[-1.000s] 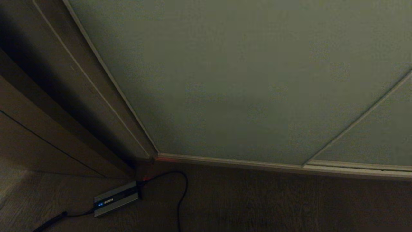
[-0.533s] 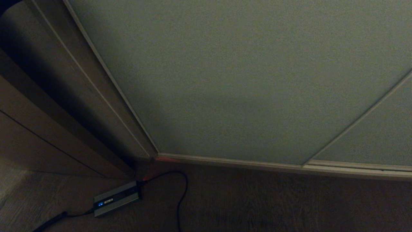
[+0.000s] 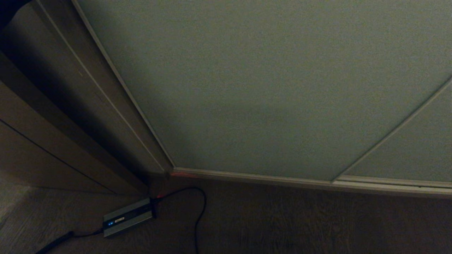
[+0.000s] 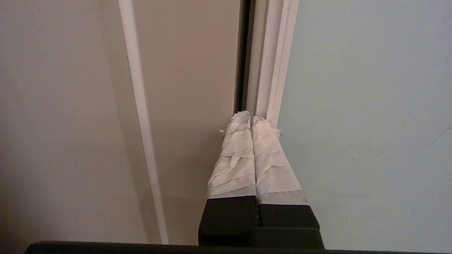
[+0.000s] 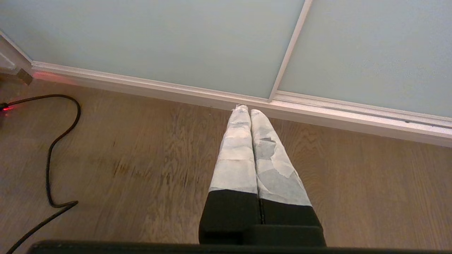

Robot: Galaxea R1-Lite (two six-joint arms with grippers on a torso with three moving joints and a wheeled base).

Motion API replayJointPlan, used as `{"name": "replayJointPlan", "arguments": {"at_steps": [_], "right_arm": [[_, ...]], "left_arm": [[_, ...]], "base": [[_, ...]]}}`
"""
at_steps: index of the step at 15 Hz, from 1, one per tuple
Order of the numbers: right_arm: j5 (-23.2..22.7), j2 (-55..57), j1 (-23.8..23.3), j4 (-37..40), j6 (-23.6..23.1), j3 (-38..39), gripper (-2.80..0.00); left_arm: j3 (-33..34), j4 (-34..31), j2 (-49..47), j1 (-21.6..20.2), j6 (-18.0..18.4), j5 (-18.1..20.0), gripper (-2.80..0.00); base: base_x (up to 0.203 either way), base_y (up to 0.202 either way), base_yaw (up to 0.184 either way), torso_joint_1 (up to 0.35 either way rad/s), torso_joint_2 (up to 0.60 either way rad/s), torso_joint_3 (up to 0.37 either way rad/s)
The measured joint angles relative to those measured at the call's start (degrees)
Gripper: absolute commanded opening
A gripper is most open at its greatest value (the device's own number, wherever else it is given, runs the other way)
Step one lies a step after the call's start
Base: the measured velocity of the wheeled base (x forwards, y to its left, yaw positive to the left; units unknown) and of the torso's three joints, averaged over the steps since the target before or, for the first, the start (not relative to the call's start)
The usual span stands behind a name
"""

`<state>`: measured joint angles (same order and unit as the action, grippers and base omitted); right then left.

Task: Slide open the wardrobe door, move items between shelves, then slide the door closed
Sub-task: Open the door

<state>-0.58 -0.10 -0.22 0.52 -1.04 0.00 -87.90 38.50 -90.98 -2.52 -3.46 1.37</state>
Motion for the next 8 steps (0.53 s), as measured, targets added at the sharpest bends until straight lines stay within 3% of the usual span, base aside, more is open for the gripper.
{"name": "replayJointPlan", "arguments": {"at_steps": [8], "right_arm": [[0.0,0.0,0.0,0.0,0.0,0.0,-2.80]], "left_arm": [[-1.7,0.0,-1.4,5.2,0.1,0.0,-2.80]], "base": [[0.000,0.000,0.000,0.000,0.00,0.000]]}}
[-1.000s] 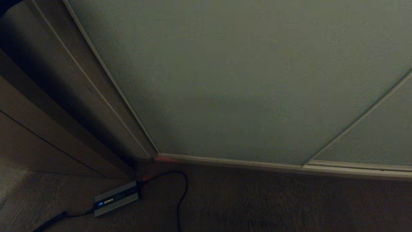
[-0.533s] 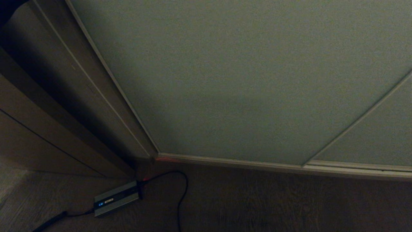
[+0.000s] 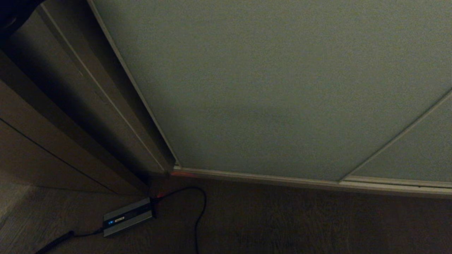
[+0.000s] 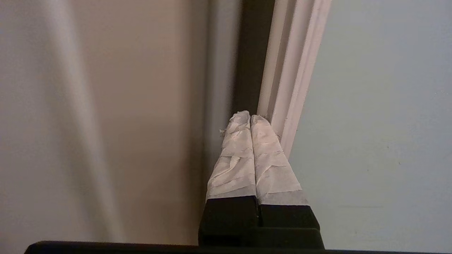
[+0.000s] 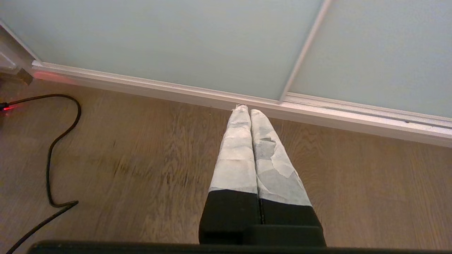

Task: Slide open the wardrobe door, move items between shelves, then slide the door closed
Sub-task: Open the door

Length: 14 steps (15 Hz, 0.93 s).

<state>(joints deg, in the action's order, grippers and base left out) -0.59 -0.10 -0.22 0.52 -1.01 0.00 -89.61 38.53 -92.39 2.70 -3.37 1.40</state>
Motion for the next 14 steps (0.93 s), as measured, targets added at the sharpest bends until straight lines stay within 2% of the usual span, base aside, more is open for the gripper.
{"name": "replayJointPlan", "arguments": {"at_steps": [5,9,14], "right_arm": [[0.0,0.0,0.0,0.0,0.0,0.0,-2.80],[0.0,0.0,0.0,0.0,0.0,0.0,-2.80],[0.0,0.0,0.0,0.0,0.0,0.0,-2.80]], "left_arm": [[0.5,-3.3,0.7,3.2,1.7,0.2,-2.80],[1.7,-4.6,1.9,6.4,1.1,-0.1,-2.80],[5.7,-6.3,2.7,7.1,1.0,-1.3,-2.80]], "base": [[0.000,0.000,0.000,0.000,0.00,0.000],[0.000,0.000,0.000,0.000,0.00,0.000],[0.000,0.000,0.000,0.000,0.00,0.000]]}}
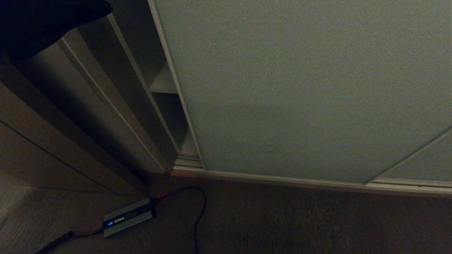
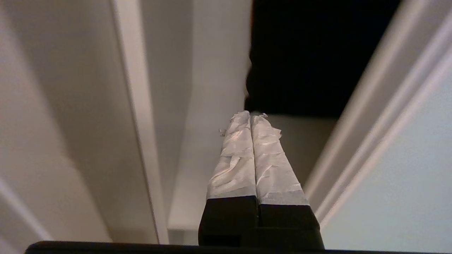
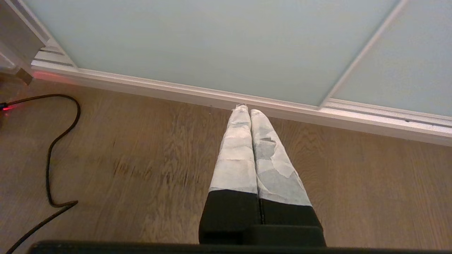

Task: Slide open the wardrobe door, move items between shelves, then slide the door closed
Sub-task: Open the door

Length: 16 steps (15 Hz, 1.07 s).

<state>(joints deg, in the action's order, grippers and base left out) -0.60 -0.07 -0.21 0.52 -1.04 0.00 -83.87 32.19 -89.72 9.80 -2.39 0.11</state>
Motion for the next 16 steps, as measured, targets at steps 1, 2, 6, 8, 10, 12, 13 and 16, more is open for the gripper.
{"name": "replayJointPlan", "arguments": {"at_steps": [1,2,6,8,10,12,13,16], "right_arm": [[0.0,0.0,0.0,0.0,0.0,0.0,-2.80],[0.0,0.0,0.0,0.0,0.0,0.0,-2.80],[0.0,0.0,0.0,0.0,0.0,0.0,-2.80],[0.0,0.0,0.0,0.0,0.0,0.0,-2.80],[0.0,0.0,0.0,0.0,0.0,0.0,-2.80],[0.0,0.0,0.0,0.0,0.0,0.0,-2.80],[0.0,0.0,0.0,0.0,0.0,0.0,-2.80],[0.0,0.0,0.0,0.0,0.0,0.0,-2.80]], "left_arm": [[-0.1,-0.7,-0.6,0.4,0.2,0.0,-2.80],[-0.7,-1.0,-1.2,1.0,0.3,0.0,-2.80],[-4.0,-1.1,-5.6,6.2,0.3,-0.1,-2.80],[-5.2,-1.0,-7.2,9.2,0.3,-0.2,-2.80],[-6.2,-1.1,-8.6,11.8,0.5,-0.4,-2.80],[-7.3,-1.1,-9.9,14.1,0.9,-1.0,-2.80],[-8.0,-1.1,-10.6,15.2,1.1,-1.6,-2.80],[-9.8,-1.1,-12.4,18.2,1.5,-2.8,-2.80]], "base": [[0.000,0.000,0.000,0.000,0.00,0.000],[0.000,0.000,0.000,0.000,0.00,0.000],[0.000,0.000,0.000,0.000,0.00,0.000],[0.000,0.000,0.000,0.000,0.00,0.000],[0.000,0.000,0.000,0.000,0.00,0.000],[0.000,0.000,0.000,0.000,0.00,0.000],[0.000,0.000,0.000,0.000,0.00,0.000],[0.000,0.000,0.000,0.000,0.00,0.000]]}}
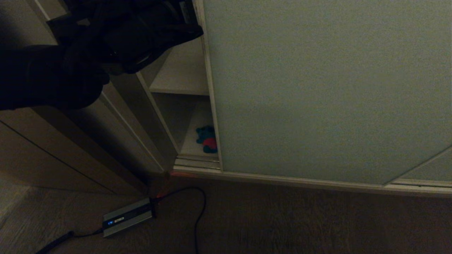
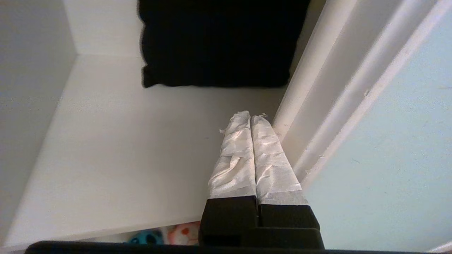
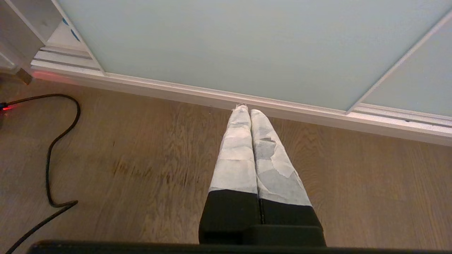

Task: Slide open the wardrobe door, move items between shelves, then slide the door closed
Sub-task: Open the door

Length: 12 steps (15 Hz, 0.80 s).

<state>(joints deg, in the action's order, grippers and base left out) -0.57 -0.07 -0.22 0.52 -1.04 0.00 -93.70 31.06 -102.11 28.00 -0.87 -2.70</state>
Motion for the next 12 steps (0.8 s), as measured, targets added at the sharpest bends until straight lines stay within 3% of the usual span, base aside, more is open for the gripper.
{"name": "replayJointPlan", "arguments": {"at_steps": [12], "right_arm": [[0.0,0.0,0.0,0.0,0.0,0.0,-2.80]], "left_arm": [[-7.5,-0.2,-7.3,12.5,1.0,-3.8,-2.80]], "base": [[0.000,0.000,0.000,0.000,0.00,0.000]]}}
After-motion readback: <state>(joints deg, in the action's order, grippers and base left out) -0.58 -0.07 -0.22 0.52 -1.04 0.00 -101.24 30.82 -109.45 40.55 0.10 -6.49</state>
